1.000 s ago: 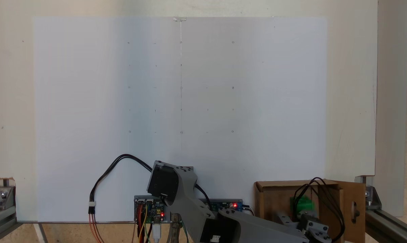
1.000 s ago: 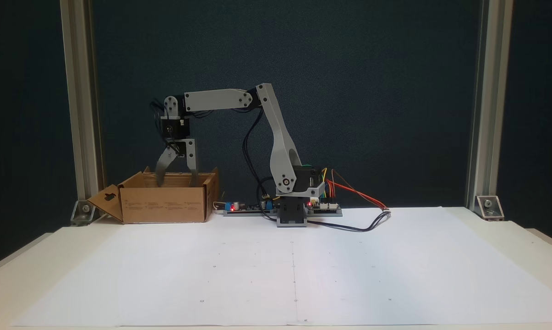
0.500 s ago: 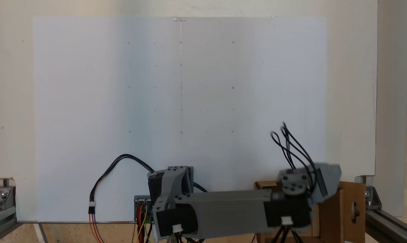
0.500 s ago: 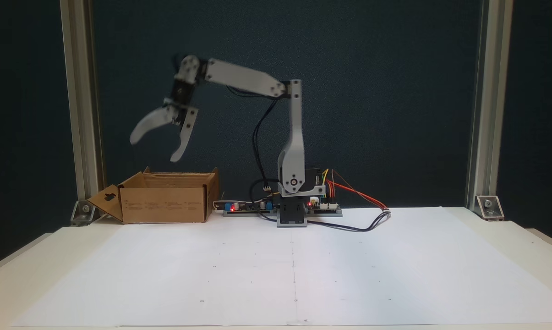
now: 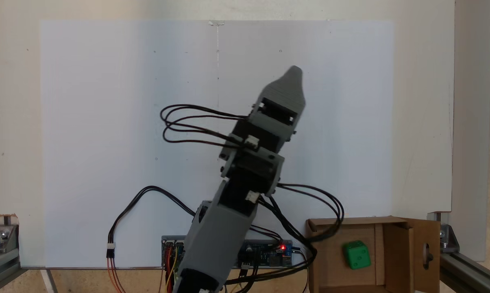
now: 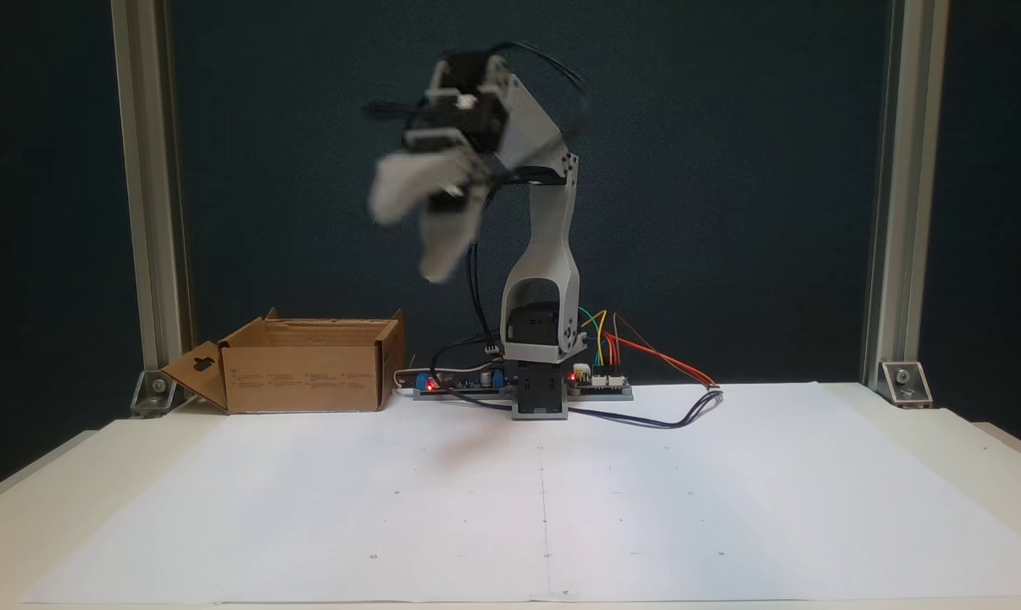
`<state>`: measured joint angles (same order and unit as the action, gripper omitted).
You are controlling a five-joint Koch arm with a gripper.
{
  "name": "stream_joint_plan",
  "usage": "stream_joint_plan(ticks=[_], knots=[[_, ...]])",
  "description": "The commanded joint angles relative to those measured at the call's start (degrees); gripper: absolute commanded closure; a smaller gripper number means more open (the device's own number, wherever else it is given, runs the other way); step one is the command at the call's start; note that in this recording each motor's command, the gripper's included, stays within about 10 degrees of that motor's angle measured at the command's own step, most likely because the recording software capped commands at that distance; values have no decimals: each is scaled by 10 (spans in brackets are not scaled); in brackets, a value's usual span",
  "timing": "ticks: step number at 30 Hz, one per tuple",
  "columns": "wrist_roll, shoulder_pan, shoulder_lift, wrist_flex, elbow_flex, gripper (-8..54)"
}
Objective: Grasp a green dice and put it in the bin.
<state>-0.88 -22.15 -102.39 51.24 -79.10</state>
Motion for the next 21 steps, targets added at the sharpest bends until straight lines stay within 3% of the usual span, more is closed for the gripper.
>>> stream_joint_plan(ticks=[1, 12, 21], knots=[[26, 47, -41, -94, -33, 3], [25, 173, -191, -391, -365, 4], [25, 195, -292, -620, -529, 1]])
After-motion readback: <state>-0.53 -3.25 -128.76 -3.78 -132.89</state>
